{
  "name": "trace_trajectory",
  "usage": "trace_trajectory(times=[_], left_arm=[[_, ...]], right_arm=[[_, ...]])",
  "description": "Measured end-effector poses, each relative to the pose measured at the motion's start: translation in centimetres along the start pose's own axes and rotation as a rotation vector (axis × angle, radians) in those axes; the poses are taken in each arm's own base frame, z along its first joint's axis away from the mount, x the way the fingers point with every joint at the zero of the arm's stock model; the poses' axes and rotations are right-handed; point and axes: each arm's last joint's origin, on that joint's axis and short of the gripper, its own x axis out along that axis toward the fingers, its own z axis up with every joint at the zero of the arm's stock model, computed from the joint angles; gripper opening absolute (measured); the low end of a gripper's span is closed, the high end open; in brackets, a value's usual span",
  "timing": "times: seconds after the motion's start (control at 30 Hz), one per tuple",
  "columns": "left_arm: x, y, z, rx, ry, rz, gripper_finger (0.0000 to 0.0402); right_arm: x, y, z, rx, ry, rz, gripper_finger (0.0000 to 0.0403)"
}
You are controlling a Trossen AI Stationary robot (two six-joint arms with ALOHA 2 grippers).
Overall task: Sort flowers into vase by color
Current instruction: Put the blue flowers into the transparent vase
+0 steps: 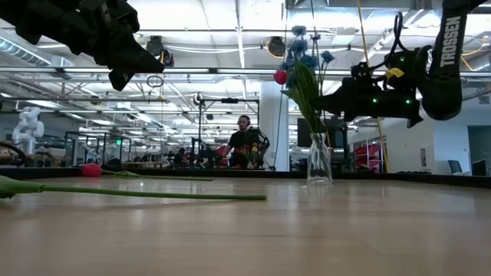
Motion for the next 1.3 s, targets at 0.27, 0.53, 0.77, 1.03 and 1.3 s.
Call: trace_trajectory(times=[0.27,0.53,0.77,1.03,1.3], left_arm=[[0.0,0.0,0.0,0.006,0.002,0.002,0.0002],[0.0,0.0,-0.1,0.008,0.006,0.005,0.0002],[0.0,0.1,-0.1,0.003,0.005,0.009,0.0002],[0.0,0.0,-0.1,0.002,0.005,0.009,0.0002],[0.0,0.1,0.0,0.002,0.004,0.011,0.0002]], right_arm=[[0.0,0.0,0.1,0.080,-0.004,-0.003,0.0030],[0.0,0.0,-0.1,0.167,0.021,-0.003,0.0061],[-0.1,0.1,-0.4,0.233,0.068,0.008,0.0093],[-0.3,0.2,0.5,0.218,0.109,0.007,0.0139],[-1.1,0.4,2.1,0.163,0.174,0.004,0.0160]])
